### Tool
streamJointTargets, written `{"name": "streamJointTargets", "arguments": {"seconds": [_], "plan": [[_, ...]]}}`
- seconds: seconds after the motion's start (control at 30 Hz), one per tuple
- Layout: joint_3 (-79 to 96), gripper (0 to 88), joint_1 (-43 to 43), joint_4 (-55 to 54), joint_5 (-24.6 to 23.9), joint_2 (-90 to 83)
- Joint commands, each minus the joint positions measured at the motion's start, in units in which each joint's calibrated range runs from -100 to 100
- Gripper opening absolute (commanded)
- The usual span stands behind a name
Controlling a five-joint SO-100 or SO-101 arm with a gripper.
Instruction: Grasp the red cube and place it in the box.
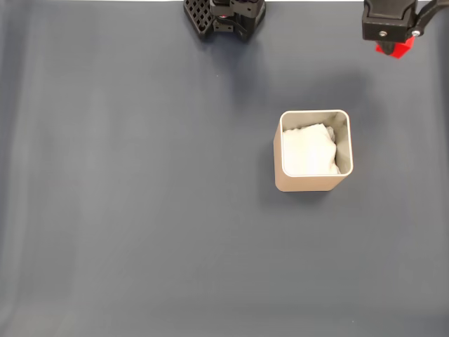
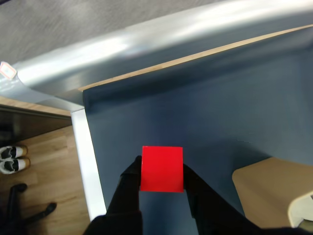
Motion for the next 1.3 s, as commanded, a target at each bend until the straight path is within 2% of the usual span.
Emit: {"name": "streamJointTargets", "arguments": {"seconds": [0.0,0.23,0.67,1.27], "plan": [[-5.27,0.3,3.01,3.48,-0.29,-2.26],[-9.73,0.3,9.82,9.14,-1.07,-3.04],[-10.92,0.3,23.60,11.11,0.73,-5.03],[-17.21,0.3,31.62,10.45,0.93,-1.31]]}}
